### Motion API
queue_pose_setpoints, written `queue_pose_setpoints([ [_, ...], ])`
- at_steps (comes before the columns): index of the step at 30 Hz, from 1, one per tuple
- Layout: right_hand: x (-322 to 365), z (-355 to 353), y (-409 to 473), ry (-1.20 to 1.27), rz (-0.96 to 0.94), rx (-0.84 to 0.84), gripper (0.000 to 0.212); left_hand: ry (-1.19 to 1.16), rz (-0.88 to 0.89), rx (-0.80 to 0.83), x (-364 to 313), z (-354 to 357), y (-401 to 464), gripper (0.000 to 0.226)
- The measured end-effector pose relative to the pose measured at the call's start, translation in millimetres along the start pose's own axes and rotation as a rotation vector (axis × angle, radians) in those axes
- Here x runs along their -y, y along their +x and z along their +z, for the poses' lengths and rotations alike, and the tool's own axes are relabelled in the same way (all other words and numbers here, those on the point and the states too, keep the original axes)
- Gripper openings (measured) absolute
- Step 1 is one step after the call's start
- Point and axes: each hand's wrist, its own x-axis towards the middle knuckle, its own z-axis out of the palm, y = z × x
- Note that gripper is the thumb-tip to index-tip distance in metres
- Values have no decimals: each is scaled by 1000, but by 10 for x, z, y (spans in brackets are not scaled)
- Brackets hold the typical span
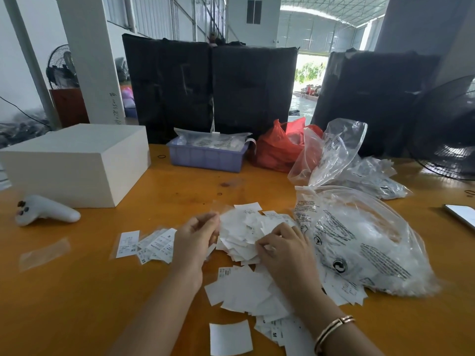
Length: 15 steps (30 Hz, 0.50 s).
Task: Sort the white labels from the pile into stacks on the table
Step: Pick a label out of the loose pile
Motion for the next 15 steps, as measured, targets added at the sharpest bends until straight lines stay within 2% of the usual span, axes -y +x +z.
queue_pose_setpoints([
  [2, 5, -51, 18, 338, 212, 48, 7, 22, -13, 11, -8, 13, -6, 6],
  [5, -28, -182, 58, 1005, 621, 68, 12, 41, -15, 80, -33, 27, -20, 7],
  [8, -80, -275, 51, 1458, 858, 74, 3, 80, 38, 171, -42, 48, -69, 9],
  [11, -108, -298, 18, 1644, 930, 48, 9, 195, 123, 232, -35, 84, -140, 12],
  [15, -110, -316, -1, 1675, 932, 3, 15, 259, 134, 307, -26, 123, -208, 14],
])
